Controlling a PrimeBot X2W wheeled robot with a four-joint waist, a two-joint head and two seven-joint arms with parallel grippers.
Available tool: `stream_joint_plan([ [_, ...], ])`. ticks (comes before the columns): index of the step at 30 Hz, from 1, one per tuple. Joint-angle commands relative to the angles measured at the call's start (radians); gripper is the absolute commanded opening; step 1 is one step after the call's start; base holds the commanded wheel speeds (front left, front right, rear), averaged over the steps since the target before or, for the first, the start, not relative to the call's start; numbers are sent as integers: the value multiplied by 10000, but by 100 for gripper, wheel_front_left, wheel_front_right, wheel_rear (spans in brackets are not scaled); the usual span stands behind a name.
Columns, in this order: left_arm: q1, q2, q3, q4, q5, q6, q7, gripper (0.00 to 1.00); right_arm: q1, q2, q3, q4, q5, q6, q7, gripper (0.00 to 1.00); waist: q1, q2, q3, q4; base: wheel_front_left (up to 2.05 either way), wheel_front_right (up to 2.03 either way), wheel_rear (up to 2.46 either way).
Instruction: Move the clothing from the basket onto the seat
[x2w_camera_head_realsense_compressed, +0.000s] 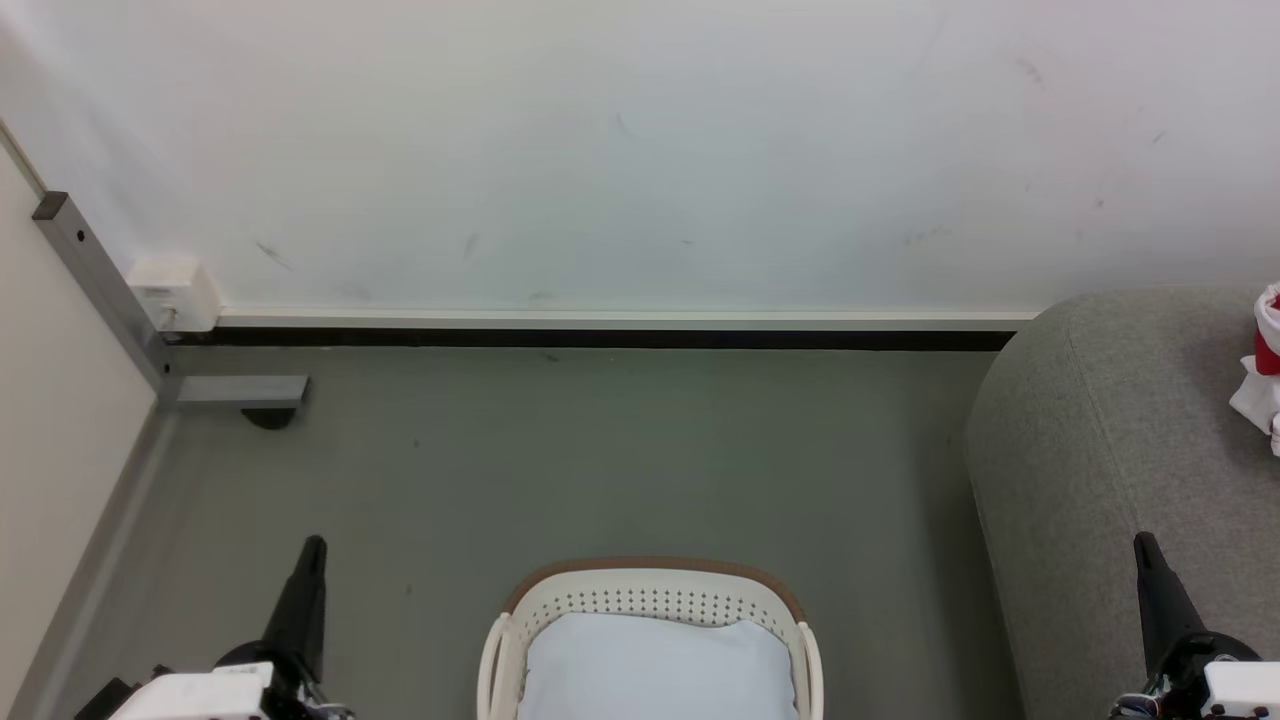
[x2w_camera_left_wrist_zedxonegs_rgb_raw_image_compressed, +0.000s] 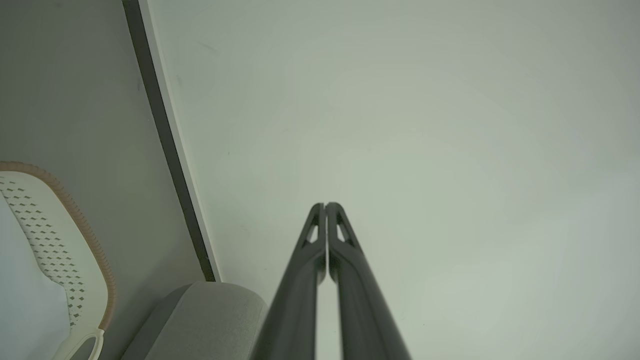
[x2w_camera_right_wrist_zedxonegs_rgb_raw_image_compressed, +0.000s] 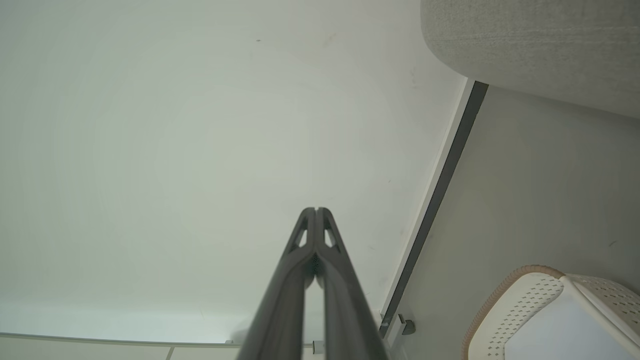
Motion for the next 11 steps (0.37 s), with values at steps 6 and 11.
stream_joint_plan([
  [6,-93,73,12,-33,-131,-46,36,0,-121,-70,-38,-50,7,-21,29,0,0,0,0,0,0,0,0],
  [11,-92,73,14,-31,-131,-46,36,0,-121,-70,-38,-50,7,-21,28,0,0,0,0,0,0,0,0],
])
